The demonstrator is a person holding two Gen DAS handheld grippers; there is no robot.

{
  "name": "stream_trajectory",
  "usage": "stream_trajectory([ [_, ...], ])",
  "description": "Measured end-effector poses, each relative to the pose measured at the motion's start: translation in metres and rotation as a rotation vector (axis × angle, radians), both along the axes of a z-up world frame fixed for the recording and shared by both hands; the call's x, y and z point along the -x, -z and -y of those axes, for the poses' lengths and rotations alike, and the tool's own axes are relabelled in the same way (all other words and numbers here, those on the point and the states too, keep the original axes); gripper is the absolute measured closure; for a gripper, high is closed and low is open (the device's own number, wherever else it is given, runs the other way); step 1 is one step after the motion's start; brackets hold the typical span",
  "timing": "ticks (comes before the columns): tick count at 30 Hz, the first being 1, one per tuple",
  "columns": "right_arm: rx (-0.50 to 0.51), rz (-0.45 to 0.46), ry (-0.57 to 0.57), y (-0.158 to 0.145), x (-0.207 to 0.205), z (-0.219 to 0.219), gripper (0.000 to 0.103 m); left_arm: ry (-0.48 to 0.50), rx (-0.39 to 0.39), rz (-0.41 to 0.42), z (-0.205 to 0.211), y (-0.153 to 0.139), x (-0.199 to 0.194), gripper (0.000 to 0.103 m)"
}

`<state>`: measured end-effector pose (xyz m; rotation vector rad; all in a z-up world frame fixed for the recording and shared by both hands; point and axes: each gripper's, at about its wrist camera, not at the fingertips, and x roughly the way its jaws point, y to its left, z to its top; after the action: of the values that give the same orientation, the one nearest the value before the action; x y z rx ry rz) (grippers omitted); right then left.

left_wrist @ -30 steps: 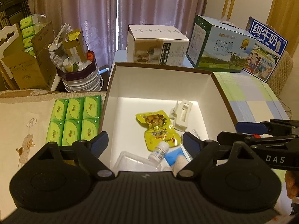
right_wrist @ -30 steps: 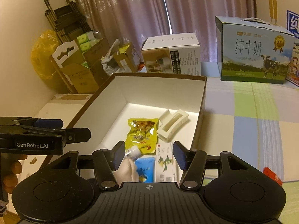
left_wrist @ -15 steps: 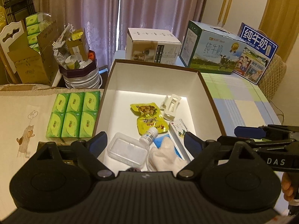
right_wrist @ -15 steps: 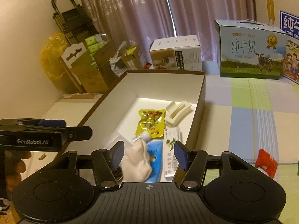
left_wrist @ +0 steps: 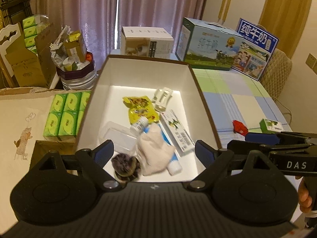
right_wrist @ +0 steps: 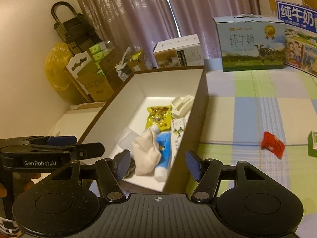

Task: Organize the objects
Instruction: 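Withdraw both tools from the box toward the red packet and green medicine box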

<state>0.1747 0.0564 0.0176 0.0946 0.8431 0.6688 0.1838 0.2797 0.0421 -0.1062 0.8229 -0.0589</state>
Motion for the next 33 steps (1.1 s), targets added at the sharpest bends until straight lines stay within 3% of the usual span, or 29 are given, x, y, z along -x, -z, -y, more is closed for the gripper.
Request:
stream_trajectory([
  [18,0.062,-0.051,-0.005,0.011,0.02,0.081,0.044,0.053,0.008,-0.079,0.083,0.016,0.029,0.016],
  [33,0.093,-0.101,-0.047,0.024,0.015,0.142,0.044,0.01,0.003,-0.12,0.147,0.027,0.04,0.016],
])
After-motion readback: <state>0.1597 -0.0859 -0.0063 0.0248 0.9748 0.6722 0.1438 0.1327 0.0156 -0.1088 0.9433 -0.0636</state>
